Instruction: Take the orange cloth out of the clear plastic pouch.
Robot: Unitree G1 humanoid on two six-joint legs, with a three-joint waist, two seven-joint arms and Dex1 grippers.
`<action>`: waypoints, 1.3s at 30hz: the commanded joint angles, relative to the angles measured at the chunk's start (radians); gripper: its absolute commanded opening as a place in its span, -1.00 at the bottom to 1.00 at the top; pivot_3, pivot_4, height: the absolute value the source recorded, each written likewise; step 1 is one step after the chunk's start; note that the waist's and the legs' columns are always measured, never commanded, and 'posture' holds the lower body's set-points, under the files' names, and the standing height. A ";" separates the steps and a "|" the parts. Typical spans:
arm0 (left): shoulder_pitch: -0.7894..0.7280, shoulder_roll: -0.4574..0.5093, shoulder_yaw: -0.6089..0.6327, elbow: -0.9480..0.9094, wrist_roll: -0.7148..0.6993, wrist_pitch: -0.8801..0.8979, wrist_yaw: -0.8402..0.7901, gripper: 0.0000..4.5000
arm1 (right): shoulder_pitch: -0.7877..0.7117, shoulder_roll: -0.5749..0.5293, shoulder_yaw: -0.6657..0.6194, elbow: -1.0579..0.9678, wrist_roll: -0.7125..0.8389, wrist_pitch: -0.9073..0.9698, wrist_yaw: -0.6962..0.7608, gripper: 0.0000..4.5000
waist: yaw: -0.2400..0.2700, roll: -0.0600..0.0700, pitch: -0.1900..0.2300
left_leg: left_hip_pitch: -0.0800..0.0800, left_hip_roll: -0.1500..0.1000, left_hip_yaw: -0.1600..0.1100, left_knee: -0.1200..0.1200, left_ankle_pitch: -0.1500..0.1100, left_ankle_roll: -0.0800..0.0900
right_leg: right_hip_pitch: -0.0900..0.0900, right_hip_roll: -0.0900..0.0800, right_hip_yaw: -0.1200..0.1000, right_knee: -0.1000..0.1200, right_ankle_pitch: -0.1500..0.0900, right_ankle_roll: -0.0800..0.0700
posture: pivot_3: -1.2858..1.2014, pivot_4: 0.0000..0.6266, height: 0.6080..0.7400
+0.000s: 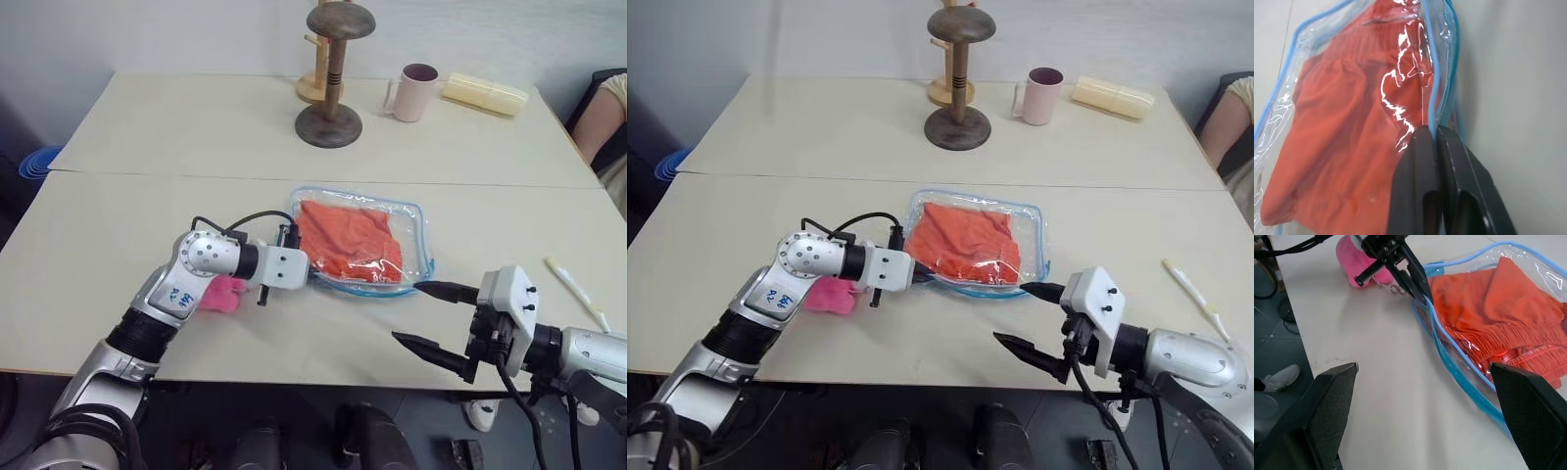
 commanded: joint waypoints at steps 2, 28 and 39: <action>-0.013 -0.057 0.141 -0.148 -0.222 0.309 0.024 -1.00 | -0.016 0.012 0.020 -0.010 -0.047 -0.030 0.022 0.58 | -0.001 0.000 0.000 | -0.001 0.000 -0.001 0.000 0.000 0.000 | 0.000 0.000 0.000 0.000 0.000 0.000 | 0.03 -0.52 1.00; 0.045 -0.127 0.143 -0.334 -0.304 0.550 0.156 -1.00 | -0.417 0.219 0.533 0.371 -1.011 -0.364 -0.181 0.67 | -0.010 0.000 0.000 | 0.000 0.001 0.000 0.001 0.000 -0.001 | 0.000 0.000 0.000 0.001 0.000 0.000 | 0.03 -0.52 1.00; 0.014 -0.176 0.141 -0.339 -0.327 0.597 0.199 -1.00 | -0.515 0.213 0.659 0.558 -1.353 -0.590 -0.222 1.00 | -0.011 0.000 0.000 | 0.000 0.000 0.000 0.001 0.000 -0.001 | 0.000 0.000 0.000 0.001 0.000 0.000 | 0.03 -0.52 1.00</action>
